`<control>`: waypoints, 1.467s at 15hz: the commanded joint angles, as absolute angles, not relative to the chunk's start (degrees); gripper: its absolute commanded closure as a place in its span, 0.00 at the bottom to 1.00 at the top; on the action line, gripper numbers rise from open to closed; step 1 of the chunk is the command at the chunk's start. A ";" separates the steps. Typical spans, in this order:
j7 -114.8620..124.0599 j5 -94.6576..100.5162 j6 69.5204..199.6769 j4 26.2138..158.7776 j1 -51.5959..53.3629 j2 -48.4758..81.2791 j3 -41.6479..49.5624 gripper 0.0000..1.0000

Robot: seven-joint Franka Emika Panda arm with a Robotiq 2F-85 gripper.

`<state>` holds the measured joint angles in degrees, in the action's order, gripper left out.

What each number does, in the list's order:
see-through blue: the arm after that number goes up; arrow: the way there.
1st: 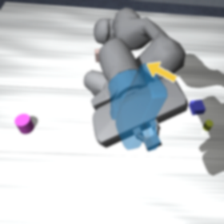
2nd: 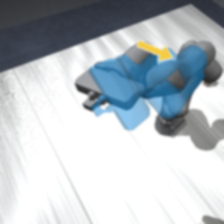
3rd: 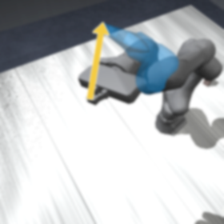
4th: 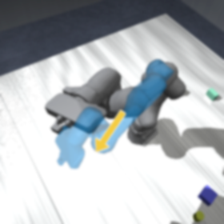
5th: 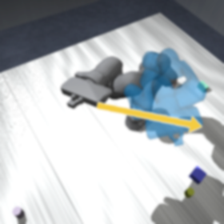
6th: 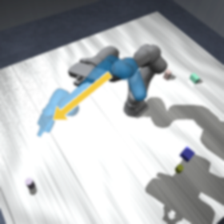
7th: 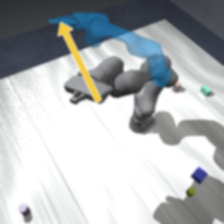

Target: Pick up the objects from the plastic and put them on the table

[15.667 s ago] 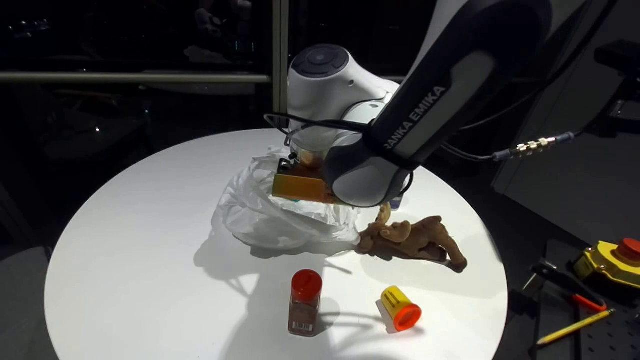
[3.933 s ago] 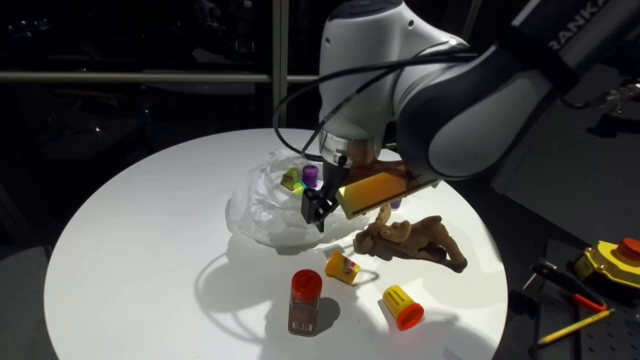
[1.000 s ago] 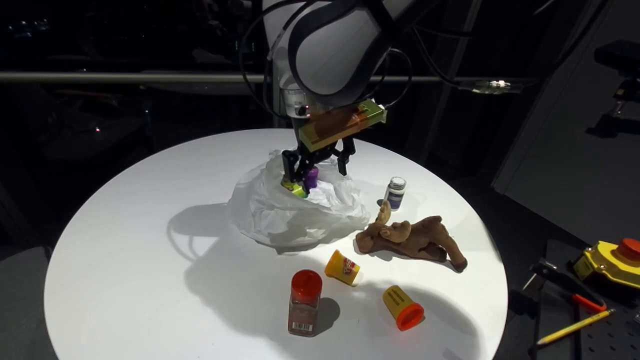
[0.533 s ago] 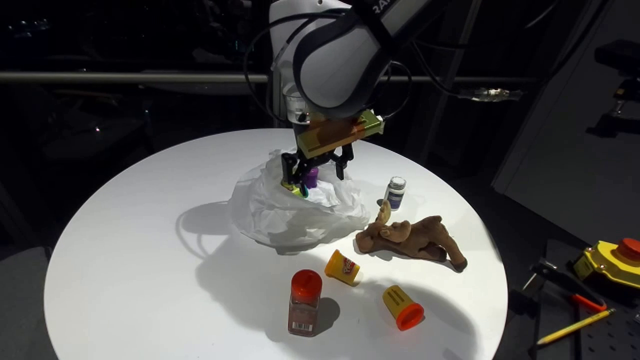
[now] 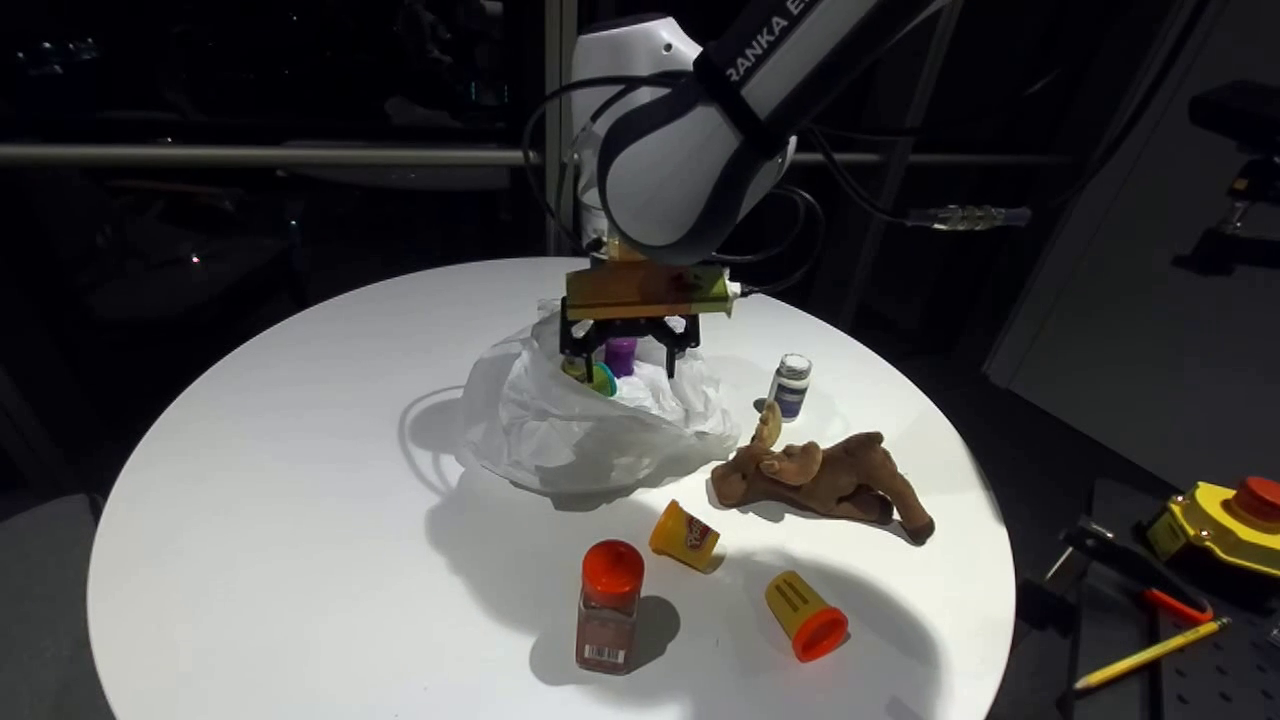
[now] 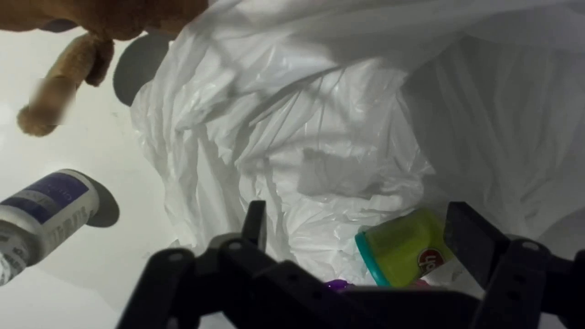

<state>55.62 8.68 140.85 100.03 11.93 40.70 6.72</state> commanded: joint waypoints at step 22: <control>91.35 13.43 144.30 97.78 22.47 45.99 13.45 0.00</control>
<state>90.76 12.56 144.47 97.93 23.10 46.02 14.19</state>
